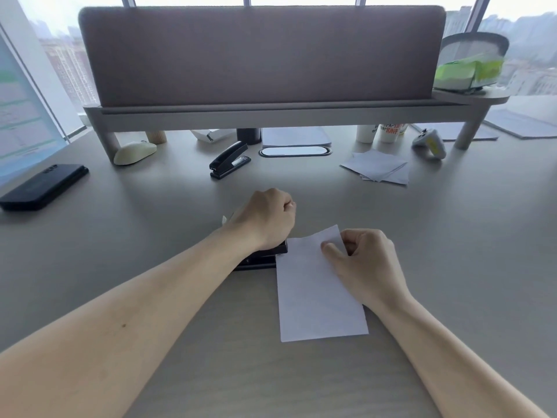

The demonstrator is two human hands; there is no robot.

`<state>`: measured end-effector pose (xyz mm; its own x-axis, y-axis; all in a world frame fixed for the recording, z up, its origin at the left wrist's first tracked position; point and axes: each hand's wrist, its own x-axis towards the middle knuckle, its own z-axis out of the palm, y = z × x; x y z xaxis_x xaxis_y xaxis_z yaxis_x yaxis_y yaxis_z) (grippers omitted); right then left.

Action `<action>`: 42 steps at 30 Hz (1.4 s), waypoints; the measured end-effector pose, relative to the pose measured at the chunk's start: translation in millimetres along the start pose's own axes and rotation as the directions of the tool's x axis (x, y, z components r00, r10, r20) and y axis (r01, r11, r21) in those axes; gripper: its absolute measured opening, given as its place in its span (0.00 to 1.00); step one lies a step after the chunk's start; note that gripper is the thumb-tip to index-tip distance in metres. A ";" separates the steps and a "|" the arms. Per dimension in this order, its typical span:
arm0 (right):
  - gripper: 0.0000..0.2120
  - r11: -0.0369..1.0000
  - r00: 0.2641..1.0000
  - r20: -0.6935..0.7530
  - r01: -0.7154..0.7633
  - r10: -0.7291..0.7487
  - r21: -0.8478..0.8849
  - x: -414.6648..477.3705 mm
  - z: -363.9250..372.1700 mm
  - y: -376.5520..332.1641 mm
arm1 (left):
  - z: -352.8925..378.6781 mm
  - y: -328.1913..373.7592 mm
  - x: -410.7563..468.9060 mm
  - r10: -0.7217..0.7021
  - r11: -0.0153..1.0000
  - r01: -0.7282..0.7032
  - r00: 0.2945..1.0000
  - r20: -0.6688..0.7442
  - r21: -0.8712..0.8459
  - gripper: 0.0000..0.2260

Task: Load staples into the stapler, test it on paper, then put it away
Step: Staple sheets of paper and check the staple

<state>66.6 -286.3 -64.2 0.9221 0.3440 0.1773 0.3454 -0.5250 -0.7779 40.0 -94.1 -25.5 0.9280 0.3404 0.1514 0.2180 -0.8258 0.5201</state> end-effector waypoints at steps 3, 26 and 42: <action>0.15 1.000 1.000 -0.007 0.010 -0.010 -0.001 0.8 1.1 0.2 | 2.0 1.1 -2.8 -0.010 0.999 0.010 1.000 0.001 0.037 0.16; 0.14 0.999 0.999 0.008 0.037 -0.038 0.019 4.6 4.3 7.5 | 4.8 -3.1 0.6 -0.031 0.999 0.031 1.000 -0.005 0.039 0.17; 0.13 0.999 0.999 0.011 0.042 -0.043 0.015 4.9 3.1 5.1 | 3.1 1.4 -2.0 -0.027 0.999 0.027 0.999 0.025 0.025 0.18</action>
<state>72.4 -284.9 -69.1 0.9047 0.3742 0.2039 0.3816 -0.4983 -0.7785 39.4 -97.4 -27.7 0.9289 0.3515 0.1165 0.2500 -0.8273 0.5030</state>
